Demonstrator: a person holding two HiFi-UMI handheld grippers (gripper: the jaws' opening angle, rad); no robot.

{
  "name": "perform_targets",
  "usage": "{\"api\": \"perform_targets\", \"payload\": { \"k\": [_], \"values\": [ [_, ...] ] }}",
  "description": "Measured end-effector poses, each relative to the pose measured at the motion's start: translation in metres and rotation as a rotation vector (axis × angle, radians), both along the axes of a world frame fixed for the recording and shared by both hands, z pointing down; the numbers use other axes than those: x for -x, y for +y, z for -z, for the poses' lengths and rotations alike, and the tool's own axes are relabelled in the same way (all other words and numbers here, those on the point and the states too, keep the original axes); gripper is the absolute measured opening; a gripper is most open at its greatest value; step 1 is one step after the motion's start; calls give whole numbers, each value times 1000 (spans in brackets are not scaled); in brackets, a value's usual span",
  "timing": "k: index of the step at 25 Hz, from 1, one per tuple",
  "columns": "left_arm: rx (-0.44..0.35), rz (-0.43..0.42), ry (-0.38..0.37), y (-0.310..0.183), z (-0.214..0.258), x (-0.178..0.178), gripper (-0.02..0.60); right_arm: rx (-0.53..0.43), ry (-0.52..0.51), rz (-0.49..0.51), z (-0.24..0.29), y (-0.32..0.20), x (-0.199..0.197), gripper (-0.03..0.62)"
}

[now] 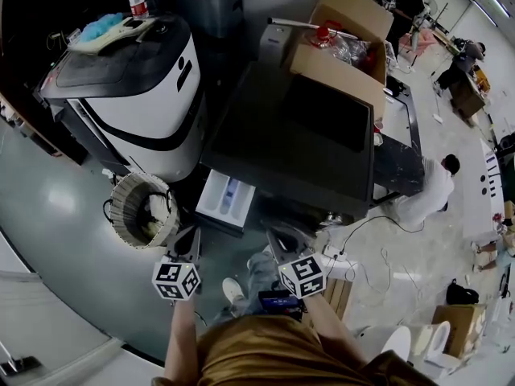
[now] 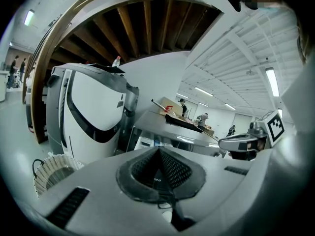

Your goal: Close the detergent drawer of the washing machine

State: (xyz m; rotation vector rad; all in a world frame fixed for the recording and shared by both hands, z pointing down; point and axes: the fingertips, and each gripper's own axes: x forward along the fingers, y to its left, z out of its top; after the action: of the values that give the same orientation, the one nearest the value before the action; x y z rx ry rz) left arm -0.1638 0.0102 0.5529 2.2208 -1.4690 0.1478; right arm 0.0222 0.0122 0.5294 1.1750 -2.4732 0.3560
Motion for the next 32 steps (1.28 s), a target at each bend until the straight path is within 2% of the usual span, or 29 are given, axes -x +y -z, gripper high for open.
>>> {"api": "perform_targets", "payload": {
  "k": [12, 32],
  "values": [
    [57, 17, -7, 4, -28, 4, 23, 45, 7, 38, -20, -2, 9, 12],
    [110, -12, -13, -15, -50, -16, 23, 77, 15, 28, -33, -19, -9, 12]
  ]
}}
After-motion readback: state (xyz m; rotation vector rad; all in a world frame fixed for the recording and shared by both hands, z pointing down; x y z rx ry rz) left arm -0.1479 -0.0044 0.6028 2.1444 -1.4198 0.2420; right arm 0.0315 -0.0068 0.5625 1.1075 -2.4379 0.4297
